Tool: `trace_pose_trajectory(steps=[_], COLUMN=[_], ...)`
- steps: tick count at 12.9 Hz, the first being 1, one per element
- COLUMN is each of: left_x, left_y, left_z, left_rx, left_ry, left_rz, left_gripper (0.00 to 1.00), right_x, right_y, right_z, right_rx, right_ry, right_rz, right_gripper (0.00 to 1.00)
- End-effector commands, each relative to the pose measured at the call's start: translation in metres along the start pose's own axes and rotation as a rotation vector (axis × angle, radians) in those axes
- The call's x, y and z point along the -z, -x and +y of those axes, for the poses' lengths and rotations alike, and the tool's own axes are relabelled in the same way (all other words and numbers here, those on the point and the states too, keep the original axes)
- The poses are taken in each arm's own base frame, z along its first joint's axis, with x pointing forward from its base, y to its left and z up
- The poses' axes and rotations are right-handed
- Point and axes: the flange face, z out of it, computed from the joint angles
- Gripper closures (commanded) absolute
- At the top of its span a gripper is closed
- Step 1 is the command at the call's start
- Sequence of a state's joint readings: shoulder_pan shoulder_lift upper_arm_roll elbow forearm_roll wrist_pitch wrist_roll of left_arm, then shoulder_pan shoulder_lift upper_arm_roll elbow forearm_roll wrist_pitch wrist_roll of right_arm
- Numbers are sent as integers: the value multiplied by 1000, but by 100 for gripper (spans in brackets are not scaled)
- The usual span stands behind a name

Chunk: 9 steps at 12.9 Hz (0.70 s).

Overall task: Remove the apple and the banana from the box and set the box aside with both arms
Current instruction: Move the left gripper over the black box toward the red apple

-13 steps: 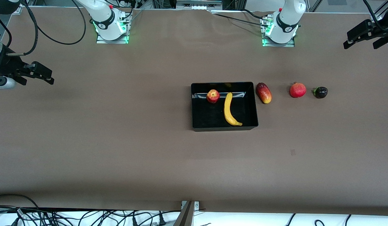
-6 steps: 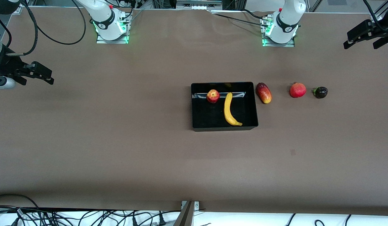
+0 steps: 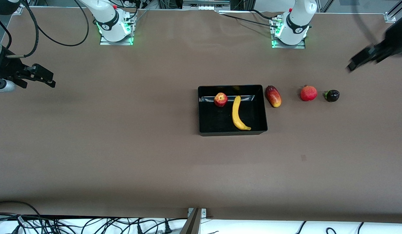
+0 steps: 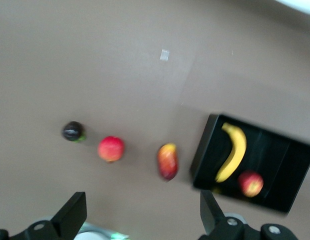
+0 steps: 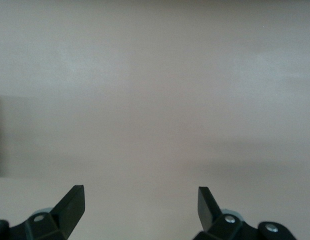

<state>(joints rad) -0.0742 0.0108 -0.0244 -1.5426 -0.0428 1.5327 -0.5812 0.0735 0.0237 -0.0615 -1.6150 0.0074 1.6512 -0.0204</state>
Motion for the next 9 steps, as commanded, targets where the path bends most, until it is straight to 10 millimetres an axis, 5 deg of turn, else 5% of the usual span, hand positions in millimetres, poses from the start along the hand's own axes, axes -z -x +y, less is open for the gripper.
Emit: trace_pose_trajectory(steps=[1, 4, 9], left_x=[-94, -165, -271], left_y=[-6, 17, 90], left_z=[83, 128, 218], left_rx=[177, 159, 151], left_ry=[-34, -70, -135], left_rz=[-43, -64, -96], left_gripper=[0, 0, 0], right_x=[3, 3, 3], right_y=[-2, -2, -2], right_z=[3, 3, 2], right_rx=[5, 5, 7], right_ry=[6, 6, 6], right_rz=[6, 7, 7], right_gripper=[0, 0, 0])
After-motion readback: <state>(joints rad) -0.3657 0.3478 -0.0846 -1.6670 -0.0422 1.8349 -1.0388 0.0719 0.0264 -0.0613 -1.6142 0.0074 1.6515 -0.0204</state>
